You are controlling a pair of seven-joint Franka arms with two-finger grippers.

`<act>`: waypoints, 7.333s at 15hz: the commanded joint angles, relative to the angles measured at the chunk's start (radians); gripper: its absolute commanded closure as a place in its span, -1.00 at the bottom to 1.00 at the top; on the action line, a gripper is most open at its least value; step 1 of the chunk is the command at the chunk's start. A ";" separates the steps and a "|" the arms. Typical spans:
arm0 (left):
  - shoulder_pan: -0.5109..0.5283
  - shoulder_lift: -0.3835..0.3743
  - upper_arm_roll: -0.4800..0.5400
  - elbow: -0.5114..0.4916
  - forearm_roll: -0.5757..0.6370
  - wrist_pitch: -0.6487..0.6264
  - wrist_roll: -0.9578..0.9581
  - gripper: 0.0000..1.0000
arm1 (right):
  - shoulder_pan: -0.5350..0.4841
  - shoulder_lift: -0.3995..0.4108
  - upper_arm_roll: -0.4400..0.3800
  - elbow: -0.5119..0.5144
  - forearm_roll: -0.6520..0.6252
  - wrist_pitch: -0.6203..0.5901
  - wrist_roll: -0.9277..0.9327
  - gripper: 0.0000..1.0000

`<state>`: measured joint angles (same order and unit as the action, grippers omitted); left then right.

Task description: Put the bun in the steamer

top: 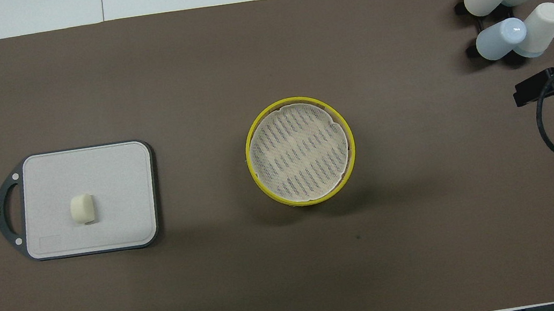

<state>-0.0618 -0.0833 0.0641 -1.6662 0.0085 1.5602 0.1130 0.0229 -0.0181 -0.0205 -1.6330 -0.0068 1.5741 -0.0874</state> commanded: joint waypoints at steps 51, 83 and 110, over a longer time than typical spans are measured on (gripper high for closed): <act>-0.542 0.324 -0.001 0.007 -0.116 0.456 -0.985 0.35 | 0.015 0.185 0.028 0.003 -0.284 0.107 -0.796 1.00; -0.093 0.048 0.014 -0.075 0.016 0.058 -0.164 -1.00 | 0.434 0.283 0.062 -0.018 0.064 0.390 0.390 1.00; -0.075 0.033 0.016 -0.009 -0.022 -0.028 -0.133 -1.00 | 0.637 0.489 0.060 -0.028 0.041 0.741 0.759 1.00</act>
<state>-0.1500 -0.0496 0.0869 -1.6817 0.0023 1.5413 -0.0365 0.6620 0.4283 0.0379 -1.6570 0.0261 2.2650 0.6478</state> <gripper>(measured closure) 0.000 0.907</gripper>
